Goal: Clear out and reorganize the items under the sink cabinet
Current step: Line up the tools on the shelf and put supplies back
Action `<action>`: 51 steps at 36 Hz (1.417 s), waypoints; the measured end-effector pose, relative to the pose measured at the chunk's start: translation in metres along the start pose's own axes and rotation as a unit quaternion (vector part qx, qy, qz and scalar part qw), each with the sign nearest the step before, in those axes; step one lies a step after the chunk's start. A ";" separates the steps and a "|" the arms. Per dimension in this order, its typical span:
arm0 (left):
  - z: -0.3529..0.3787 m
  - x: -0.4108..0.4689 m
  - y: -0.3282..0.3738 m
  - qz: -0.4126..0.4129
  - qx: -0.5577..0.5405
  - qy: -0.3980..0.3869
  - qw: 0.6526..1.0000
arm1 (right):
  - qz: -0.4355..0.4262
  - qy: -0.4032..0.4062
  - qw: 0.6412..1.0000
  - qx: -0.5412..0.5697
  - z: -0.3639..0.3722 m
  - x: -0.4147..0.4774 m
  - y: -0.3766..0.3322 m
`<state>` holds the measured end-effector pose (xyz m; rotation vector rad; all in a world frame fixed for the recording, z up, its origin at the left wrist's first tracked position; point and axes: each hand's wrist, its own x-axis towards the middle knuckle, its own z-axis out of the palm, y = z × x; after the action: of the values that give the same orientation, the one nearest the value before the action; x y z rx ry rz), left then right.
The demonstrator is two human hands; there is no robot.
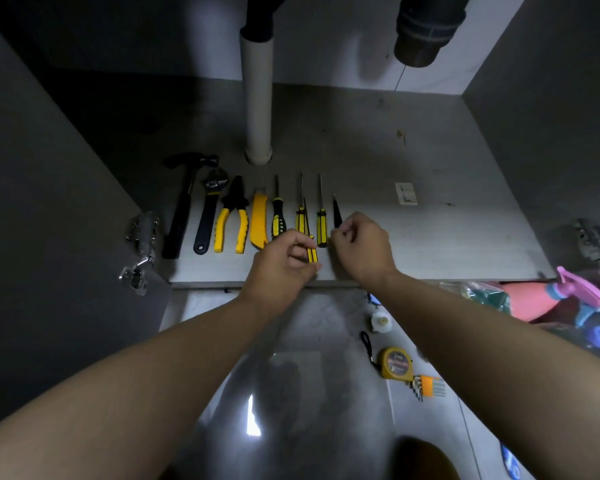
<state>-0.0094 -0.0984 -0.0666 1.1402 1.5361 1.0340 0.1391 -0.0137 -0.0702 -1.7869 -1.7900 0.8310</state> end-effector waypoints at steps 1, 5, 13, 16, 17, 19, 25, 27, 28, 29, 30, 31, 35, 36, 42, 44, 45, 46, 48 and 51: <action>0.000 0.001 0.001 0.002 0.000 0.003 1.000 | -0.006 -0.023 0.999 0.024 -0.002 -0.004 -0.004; 0.004 0.003 0.008 0.008 -0.012 0.025 1.000 | 0.009 -0.114 0.988 0.102 -0.007 -0.020 -0.019; 0.009 0.000 0.011 0.047 0.043 0.052 0.997 | 0.074 -0.163 0.965 0.193 -0.011 -0.031 -0.031; 0.011 0.001 0.009 0.055 0.062 0.057 0.995 | 0.094 -0.137 0.967 0.195 -0.011 -0.024 -0.026; 0.012 0.001 0.008 0.059 0.080 0.052 0.994 | 0.097 -0.115 0.971 0.184 -0.011 -0.020 -0.022; 0.012 0.000 0.004 0.072 0.143 0.027 0.987 | 0.096 -0.052 0.987 0.122 -0.011 -0.009 -0.011; 0.005 -0.011 -0.013 0.125 0.403 -0.062 0.905 | 0.121 0.022 0.992 0.011 -0.018 0.015 0.022; 0.003 -0.014 -0.017 0.125 0.447 -0.075 0.883 | 0.124 0.017 0.992 -0.012 -0.018 0.018 0.027; 0.003 -0.016 -0.018 0.129 0.469 -0.080 0.870 | 0.126 0.016 0.992 -0.020 -0.018 0.019 0.028; 0.003 -0.017 -0.019 0.133 0.488 -0.086 0.858 | 0.127 0.014 0.991 -0.027 -0.017 0.020 0.029; 0.004 -0.018 -0.020 0.135 0.500 -0.089 0.851 | 0.129 0.012 0.991 -0.033 -0.016 0.021 0.029; 0.004 -0.019 -0.020 0.135 0.504 -0.090 0.848 | 0.131 0.010 0.991 -0.035 -0.015 0.022 0.029; 0.005 -0.019 -0.020 0.130 0.482 -0.083 0.863 | 0.139 0.006 0.989 -0.043 -0.011 0.025 0.028; 0.006 -0.019 -0.019 0.128 0.478 -0.083 0.865 | 0.140 0.007 0.989 -0.043 -0.010 0.025 0.028; 0.006 -0.019 -0.020 0.126 0.473 -0.089 0.867 | 0.143 0.014 0.989 -0.037 -0.007 0.027 0.028; 0.006 -0.018 -0.020 0.127 0.474 -0.090 0.867 | 0.139 0.016 0.989 -0.038 -0.007 0.027 0.028; 0.005 -0.018 -0.021 0.128 0.474 -0.092 0.866 | 0.139 0.017 0.989 -0.038 -0.006 0.028 0.028; 0.005 -0.018 -0.021 0.128 0.474 -0.093 0.866 | 0.137 0.018 0.990 -0.038 -0.006 0.027 0.028; 0.005 -0.018 -0.021 0.128 0.471 -0.093 0.868 | 0.130 0.019 0.990 -0.042 -0.006 0.027 0.029; 0.006 -0.019 -0.020 0.125 0.465 -0.088 0.872 | 0.125 0.021 0.991 -0.046 -0.006 0.026 0.028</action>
<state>-0.0050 -0.1204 -0.0836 2.0680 1.8035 0.2626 0.1625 0.0118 -0.0881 -2.1055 -1.6226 0.8082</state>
